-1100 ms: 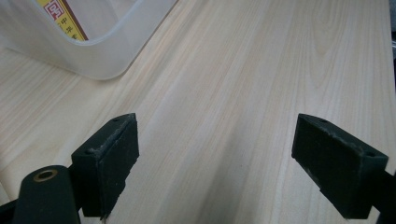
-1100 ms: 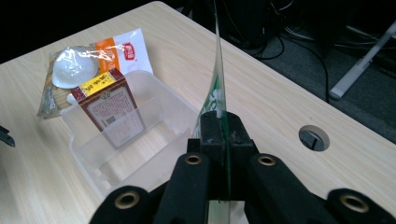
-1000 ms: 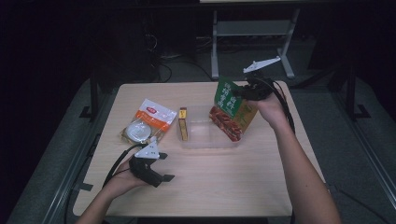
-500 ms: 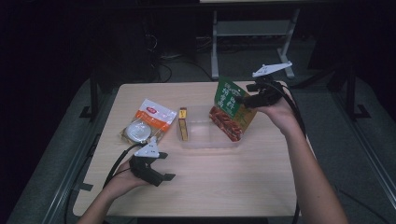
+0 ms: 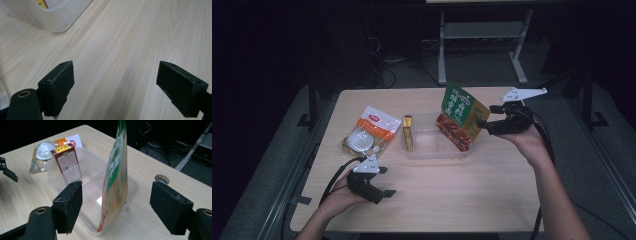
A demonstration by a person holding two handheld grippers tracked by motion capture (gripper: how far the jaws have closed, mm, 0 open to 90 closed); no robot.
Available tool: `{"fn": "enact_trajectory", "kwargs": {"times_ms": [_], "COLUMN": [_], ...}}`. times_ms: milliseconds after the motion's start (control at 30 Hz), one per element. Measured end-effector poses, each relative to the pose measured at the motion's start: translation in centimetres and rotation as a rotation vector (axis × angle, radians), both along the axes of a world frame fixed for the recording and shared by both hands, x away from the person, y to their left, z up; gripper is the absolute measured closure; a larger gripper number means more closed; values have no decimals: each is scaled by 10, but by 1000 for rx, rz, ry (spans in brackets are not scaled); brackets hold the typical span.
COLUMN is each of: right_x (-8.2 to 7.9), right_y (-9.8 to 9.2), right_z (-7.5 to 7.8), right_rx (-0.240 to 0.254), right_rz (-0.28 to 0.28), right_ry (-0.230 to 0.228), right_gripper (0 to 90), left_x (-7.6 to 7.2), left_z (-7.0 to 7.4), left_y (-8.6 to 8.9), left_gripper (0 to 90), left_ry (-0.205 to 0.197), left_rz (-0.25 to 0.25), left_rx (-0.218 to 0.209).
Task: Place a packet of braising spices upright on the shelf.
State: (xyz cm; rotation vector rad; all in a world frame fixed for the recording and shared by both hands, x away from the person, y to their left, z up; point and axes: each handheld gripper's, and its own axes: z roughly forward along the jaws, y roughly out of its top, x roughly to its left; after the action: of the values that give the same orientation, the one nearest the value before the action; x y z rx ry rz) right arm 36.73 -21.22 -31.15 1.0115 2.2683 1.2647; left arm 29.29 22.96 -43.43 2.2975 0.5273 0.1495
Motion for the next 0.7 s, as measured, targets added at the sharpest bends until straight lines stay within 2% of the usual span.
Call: {"fn": "enact_trajectory", "kwargs": {"times_ms": [200, 367, 400, 633, 700], "right_x": [-18, -32, -36, -57, -63], "right_y": [-10, -11, -11, 2, 8], "right_z": [-24, -47, -53, -85, -95], "right_rx": [33, 32, 35, -3, 4], "right_rz": [20, 51, 60, 151, 185], "right_ry": [8, 28, 33, 58, 76], "right_gripper": [251, 244, 243, 243, 243], "left_x": [-1, 0, 1, 1, 2], "left_z": [-3, -3, -2, -3, -3], "left_y": [1, 2, 3, 6, 7], "left_gripper": [140, 141, 141, 141, 141], "left_ry": [-3, -7, -6, -8, -11], "left_rz": [9, 15, 10, 29, 36], "left_rx": [13, 9, 20, 22, 29]}}
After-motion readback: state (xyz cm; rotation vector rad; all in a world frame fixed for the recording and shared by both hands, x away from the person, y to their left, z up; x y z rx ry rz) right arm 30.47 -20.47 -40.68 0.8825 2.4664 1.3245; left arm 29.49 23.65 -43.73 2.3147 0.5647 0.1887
